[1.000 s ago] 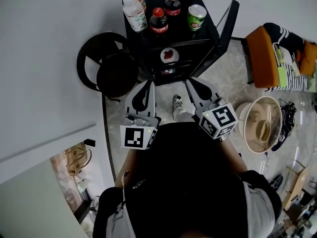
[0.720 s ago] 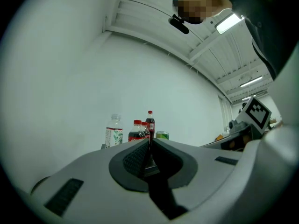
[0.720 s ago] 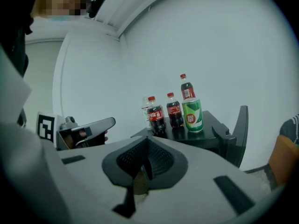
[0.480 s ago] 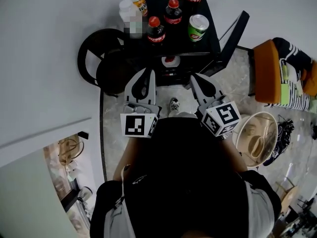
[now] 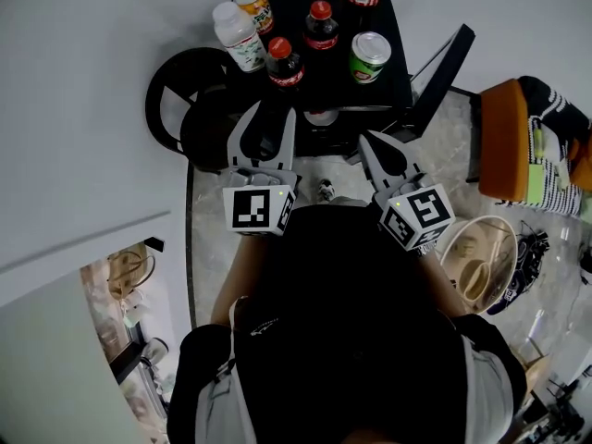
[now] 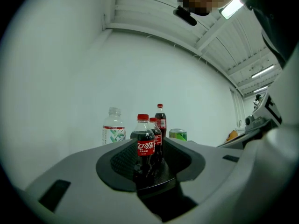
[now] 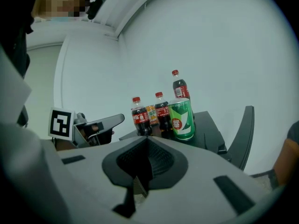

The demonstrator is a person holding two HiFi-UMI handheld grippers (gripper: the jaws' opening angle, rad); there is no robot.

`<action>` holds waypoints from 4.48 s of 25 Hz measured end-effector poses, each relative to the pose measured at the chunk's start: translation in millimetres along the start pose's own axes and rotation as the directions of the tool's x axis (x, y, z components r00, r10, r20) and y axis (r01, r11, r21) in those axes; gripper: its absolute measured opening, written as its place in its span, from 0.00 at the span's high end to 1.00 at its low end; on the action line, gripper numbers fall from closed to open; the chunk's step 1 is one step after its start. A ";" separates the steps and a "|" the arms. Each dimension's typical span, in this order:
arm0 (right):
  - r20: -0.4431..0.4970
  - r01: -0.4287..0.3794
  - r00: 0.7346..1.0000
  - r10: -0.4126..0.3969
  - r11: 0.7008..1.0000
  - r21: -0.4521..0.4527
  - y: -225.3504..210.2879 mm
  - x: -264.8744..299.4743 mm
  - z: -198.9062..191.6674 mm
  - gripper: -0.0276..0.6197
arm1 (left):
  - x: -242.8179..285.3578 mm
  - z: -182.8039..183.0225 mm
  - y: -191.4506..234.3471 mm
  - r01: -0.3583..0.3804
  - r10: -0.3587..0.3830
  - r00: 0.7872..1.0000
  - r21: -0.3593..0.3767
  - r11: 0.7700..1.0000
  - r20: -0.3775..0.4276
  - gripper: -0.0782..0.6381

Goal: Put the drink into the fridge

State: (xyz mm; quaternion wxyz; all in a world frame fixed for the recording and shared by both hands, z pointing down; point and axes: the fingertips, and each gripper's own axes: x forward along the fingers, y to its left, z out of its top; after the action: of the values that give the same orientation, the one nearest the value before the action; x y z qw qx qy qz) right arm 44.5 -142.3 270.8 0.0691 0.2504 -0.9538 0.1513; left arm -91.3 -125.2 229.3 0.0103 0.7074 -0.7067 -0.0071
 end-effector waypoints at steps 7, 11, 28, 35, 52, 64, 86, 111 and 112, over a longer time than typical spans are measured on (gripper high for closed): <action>0.015 -0.019 1.000 0.020 1.000 -0.012 -8.8 13.3 13.4 0.94 | 36.7 -6.5 9.7 -0.027 0.027 0.999 -0.003 1.000 -0.025 0.47; 0.006 -0.025 1.000 0.025 1.000 -0.014 -13.0 18.5 12.8 0.94 | 58.4 -11.3 12.6 -0.026 0.026 0.998 -0.003 1.000 -0.054 0.43; -0.017 -0.034 0.999 0.034 0.999 0.000 -26.7 27.5 6.4 0.94 | 89.8 -28.9 24.2 -0.077 0.077 0.990 0.003 0.997 -0.118 0.44; -0.015 -0.040 0.999 0.040 0.999 0.016 -23.9 27.7 6.5 0.94 | 92.7 -27.9 24.0 -0.068 0.070 0.989 0.021 0.997 -0.129 0.44; -0.022 -0.005 1.000 0.006 0.999 0.036 -15.1 14.6 -9.8 0.94 | 67.5 -16.3 26.9 -0.029 0.024 0.993 -0.042 0.999 -0.111 0.45; -0.076 0.048 0.996 -0.045 0.998 0.036 38.2 19.5 -33.2 0.94 | -4.7 -13.8 4.3 0.217 -0.218 0.971 -0.015 0.976 -0.097 0.45; -0.039 0.347 0.937 -0.348 0.937 -0.030 103.7 -36.3 -67.8 0.94 | -106.0 -63.8 -29.7 0.557 -0.567 0.816 -0.108 0.823 -0.115 0.45; 0.015 0.466 0.882 -0.471 0.877 0.116 -2.2 -80.6 -187.8 0.94 | -70.7 -193.2 -106.2 0.455 -0.475 0.863 -0.144 0.879 -0.171 0.45; 0.014 0.466 0.882 -0.471 0.876 0.123 -3.6 -78.4 -197.0 0.94 | -69.6 -200.5 -105.2 0.451 -0.472 0.864 -0.147 0.880 -0.174 0.45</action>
State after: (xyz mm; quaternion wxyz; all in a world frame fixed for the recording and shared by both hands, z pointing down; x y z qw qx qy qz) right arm 125.1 -45.9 441.6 0.0684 0.4806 -0.8556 0.1797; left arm 18.8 -54.7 426.9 0.1168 0.8515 -0.5105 0.0274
